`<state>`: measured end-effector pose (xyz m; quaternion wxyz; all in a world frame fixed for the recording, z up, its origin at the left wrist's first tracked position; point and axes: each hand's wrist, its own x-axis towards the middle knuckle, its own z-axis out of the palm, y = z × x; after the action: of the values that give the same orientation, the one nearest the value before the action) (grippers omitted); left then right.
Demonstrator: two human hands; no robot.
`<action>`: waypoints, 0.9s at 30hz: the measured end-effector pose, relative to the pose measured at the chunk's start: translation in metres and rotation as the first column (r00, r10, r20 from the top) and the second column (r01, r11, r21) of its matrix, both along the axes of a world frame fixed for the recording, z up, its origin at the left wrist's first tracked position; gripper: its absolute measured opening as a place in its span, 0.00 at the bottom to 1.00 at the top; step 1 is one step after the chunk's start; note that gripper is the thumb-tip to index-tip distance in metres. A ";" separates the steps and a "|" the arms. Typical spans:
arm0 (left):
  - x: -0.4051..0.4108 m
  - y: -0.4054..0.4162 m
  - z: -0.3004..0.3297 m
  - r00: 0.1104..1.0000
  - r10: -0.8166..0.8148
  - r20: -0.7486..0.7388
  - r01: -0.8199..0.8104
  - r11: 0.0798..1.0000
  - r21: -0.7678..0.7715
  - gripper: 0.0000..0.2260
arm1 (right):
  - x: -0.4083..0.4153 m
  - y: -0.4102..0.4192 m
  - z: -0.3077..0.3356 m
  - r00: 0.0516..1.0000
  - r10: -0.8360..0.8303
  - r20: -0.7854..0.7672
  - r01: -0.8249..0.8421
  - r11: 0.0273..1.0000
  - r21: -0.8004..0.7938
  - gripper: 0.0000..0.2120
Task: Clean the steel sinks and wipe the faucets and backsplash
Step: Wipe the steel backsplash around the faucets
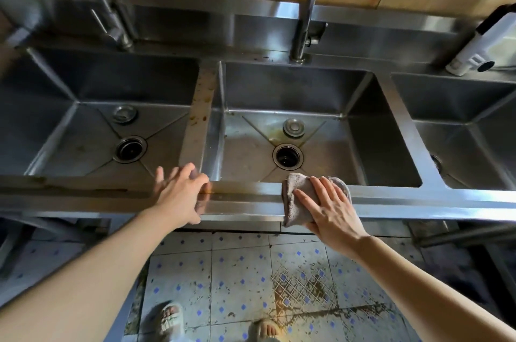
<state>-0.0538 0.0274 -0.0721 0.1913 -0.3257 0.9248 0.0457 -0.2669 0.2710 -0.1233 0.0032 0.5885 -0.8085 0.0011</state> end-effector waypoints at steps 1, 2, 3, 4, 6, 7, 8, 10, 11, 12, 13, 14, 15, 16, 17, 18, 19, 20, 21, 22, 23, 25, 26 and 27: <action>0.002 -0.001 -0.001 1.000 -0.025 -0.013 0.025 1.000 0.011 0.37 | 0.012 -0.010 0.000 1.000 -0.005 0.004 0.005 1.000 -0.004 0.34; 0.006 -0.005 -0.002 0.999 -0.037 -0.039 0.038 0.999 0.035 0.39 | 0.025 -0.022 0.000 1.000 -0.003 0.006 0.003 1.000 -0.010 0.34; 0.012 -0.010 -0.003 0.997 -0.035 -0.071 0.040 0.997 0.069 0.44 | 0.039 -0.036 0.000 1.000 0.000 0.007 0.000 1.000 -0.014 0.34; 0.020 -0.018 -0.003 0.995 -0.024 -0.099 0.034 0.994 0.103 0.49 | 0.053 -0.050 -0.001 1.000 0.002 0.006 -0.001 1.000 -0.017 0.35; 0.037 -0.037 -0.002 0.993 -0.003 -0.120 0.019 0.991 0.133 0.54 | 0.078 -0.073 -0.001 1.000 0.000 0.001 0.000 1.000 -0.018 0.36; 0.049 -0.050 -0.002 0.994 -0.002 -0.112 0.016 0.991 0.130 0.55 | 0.088 -0.084 -0.001 1.000 -0.002 -0.003 0.002 1.000 -0.018 0.36; 0.060 -0.063 -0.001 0.996 -0.008 -0.094 0.019 0.993 0.119 0.54 | 0.096 -0.091 0.000 1.000 -0.010 -0.006 0.010 1.000 -0.015 0.36; 0.080 -0.087 0.001 0.999 -0.031 -0.035 0.034 0.994 0.107 0.50 | 0.111 -0.103 0.000 0.999 -0.039 -0.004 0.039 0.999 -0.002 0.36; 0.088 -0.098 0.001 0.999 -0.041 -0.017 0.043 0.992 0.118 0.46 | 0.119 -0.110 0.001 0.999 -0.050 0.000 0.050 0.999 0.006 0.35; 0.093 -0.105 0.001 0.999 -0.047 -0.017 0.049 0.989 0.139 0.41 | 0.129 -0.119 0.001 0.999 -0.052 0.006 0.052 0.999 0.010 0.35; 0.097 -0.109 0.000 0.998 -0.051 -0.026 0.054 0.986 0.160 0.35 | 0.140 -0.129 0.001 0.999 -0.052 0.010 0.052 0.999 0.010 0.34; 0.099 -0.111 -0.002 0.998 -0.053 -0.042 0.060 0.982 0.177 0.31 | 0.152 -0.140 0.001 0.999 -0.052 0.014 0.052 0.999 0.006 0.33; 0.101 -0.113 -0.003 0.997 -0.057 -0.059 0.067 0.980 0.189 0.27 | 0.164 -0.152 0.000 0.998 -0.057 0.018 0.057 0.998 -0.001 0.33; 0.102 -0.115 -0.005 0.995 -0.058 -0.082 0.074 0.978 0.197 0.25 | 0.175 -0.161 0.000 0.998 -0.064 0.023 0.064 0.998 -0.007 0.32; 0.101 -0.117 -0.006 0.993 -0.055 -0.106 0.075 0.976 0.204 0.24 | 0.184 -0.169 0.001 0.997 -0.073 0.029 0.074 0.997 -0.012 0.32; 0.101 -0.119 -0.008 0.991 -0.051 -0.120 0.075 0.975 0.208 0.25 | 0.191 -0.177 0.001 0.996 -0.076 0.041 0.077 0.997 -0.017 0.33; 0.102 -0.121 -0.009 0.991 -0.053 -0.126 0.078 0.975 0.209 0.27 | 0.200 -0.186 0.001 0.996 -0.070 0.050 0.071 0.997 -0.020 0.34; 0.103 -0.122 -0.010 0.990 -0.063 -0.126 0.087 0.976 0.201 0.31 | 0.207 -0.196 0.000 0.997 -0.051 0.058 0.052 0.998 -0.024 0.35; 0.104 -0.123 -0.010 0.990 -0.077 -0.119 0.099 0.976 0.192 0.36 | 0.214 -0.207 -0.001 0.998 -0.025 0.065 0.027 0.999 -0.023 0.36; 0.107 -0.124 -0.010 0.990 -0.090 -0.108 0.109 0.977 0.183 0.40 | 0.221 -0.217 -0.001 0.997 -0.003 0.076 0.005 1.000 -0.018 0.36; 0.111 -0.128 -0.010 0.991 -0.101 -0.092 0.115 0.979 0.171 0.44 | 0.227 -0.226 -0.002 0.996 0.011 0.091 -0.009 1.000 -0.013 0.37; 0.123 -0.140 -0.009 0.995 -0.097 -0.028 0.100 0.985 0.140 0.47 | 0.230 -0.235 -0.003 0.994 0.022 0.112 -0.020 1.000 -0.017 0.37; 0.129 -0.146 -0.009 0.996 -0.084 0.008 0.083 0.989 0.123 0.47 | 0.228 -0.234 -0.004 0.992 0.032 0.120 -0.030 0.999 -0.016 0.36; 0.136 -0.151 -0.009 0.998 -0.062 0.033 0.058 0.993 0.105 0.45 | 0.226 -0.231 -0.004 0.991 0.046 0.128 -0.044 0.999 -0.017 0.36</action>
<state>0.0817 -0.1235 -0.0813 0.2261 -0.2883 0.9268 0.0823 -0.0409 0.0403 -0.1268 -0.0448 0.6052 -0.7936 0.0446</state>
